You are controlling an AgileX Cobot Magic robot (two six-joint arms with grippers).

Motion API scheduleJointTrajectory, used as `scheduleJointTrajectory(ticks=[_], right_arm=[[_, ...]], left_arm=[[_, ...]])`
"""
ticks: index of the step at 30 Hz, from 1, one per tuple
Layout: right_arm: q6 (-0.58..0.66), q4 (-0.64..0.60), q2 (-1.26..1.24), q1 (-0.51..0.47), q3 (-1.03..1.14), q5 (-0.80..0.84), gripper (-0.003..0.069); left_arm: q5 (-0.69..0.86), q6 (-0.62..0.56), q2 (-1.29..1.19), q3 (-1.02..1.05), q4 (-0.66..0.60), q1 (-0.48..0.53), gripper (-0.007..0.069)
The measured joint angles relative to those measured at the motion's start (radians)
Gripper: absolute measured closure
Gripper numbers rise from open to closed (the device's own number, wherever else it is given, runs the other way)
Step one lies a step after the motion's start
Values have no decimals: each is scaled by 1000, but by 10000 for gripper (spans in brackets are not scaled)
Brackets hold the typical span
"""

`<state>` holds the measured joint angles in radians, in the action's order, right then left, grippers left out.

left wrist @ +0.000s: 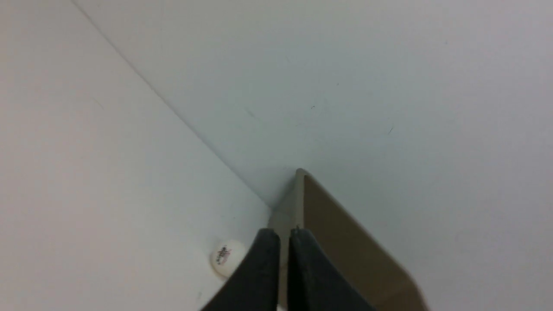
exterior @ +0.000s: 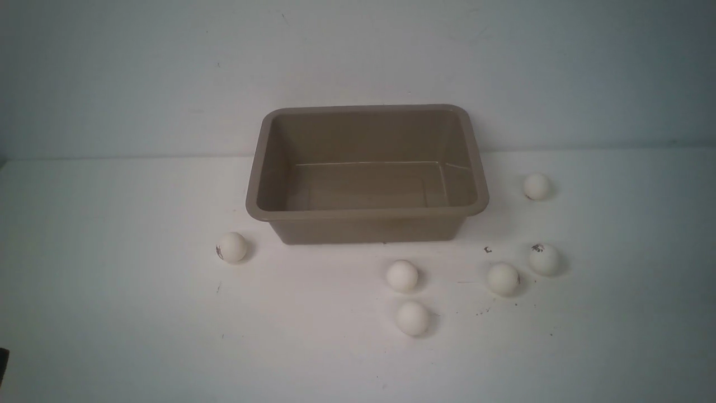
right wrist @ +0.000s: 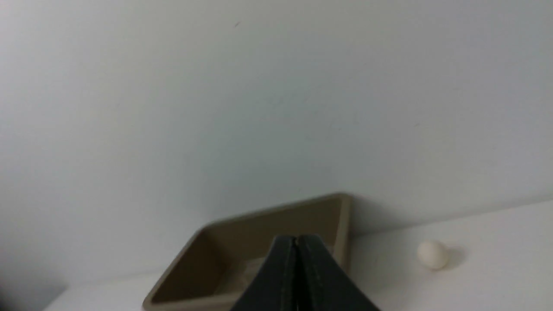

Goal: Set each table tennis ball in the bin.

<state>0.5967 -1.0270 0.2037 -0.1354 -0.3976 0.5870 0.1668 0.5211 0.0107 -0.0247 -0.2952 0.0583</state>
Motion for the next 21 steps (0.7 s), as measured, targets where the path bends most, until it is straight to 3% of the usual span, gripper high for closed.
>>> scheduleJointTrajectory(ticks=[3, 4, 8, 9, 11, 12, 15, 18, 21], right_arm=[[18, 18, 130, 0, -90, 115, 676], [25, 29, 256, 0, -155, 211, 675], [41, 39, 489, 0, -242, 348, 668], [57, 40, 559, 2, -267, 373, 667], [81, 47, 634, 12, -284, 379, 667], [101, 54, 681, 35, -294, 373, 667], [134, 97, 733, 104, -298, 324, 666], [109, 219, 742, 177, -308, 224, 666], [49, 339, 742, 213, -323, 156, 666]], left_arm=[[73, -83, -12, -48, 33, 0, 608], [156, -162, -44, -91, 32, 0, 608], [254, -342, -154, -139, -77, -8, 604], [286, -451, -220, -157, -141, -19, 597], [319, -577, -293, -177, -222, -31, 594], [345, -731, -382, -202, -318, -43, 594], [372, -981, -541, -277, -481, -53, 586], [417, -1175, -711, -396, -577, -53, 583], [487, -1272, -864, -505, -602, -55, 570]])
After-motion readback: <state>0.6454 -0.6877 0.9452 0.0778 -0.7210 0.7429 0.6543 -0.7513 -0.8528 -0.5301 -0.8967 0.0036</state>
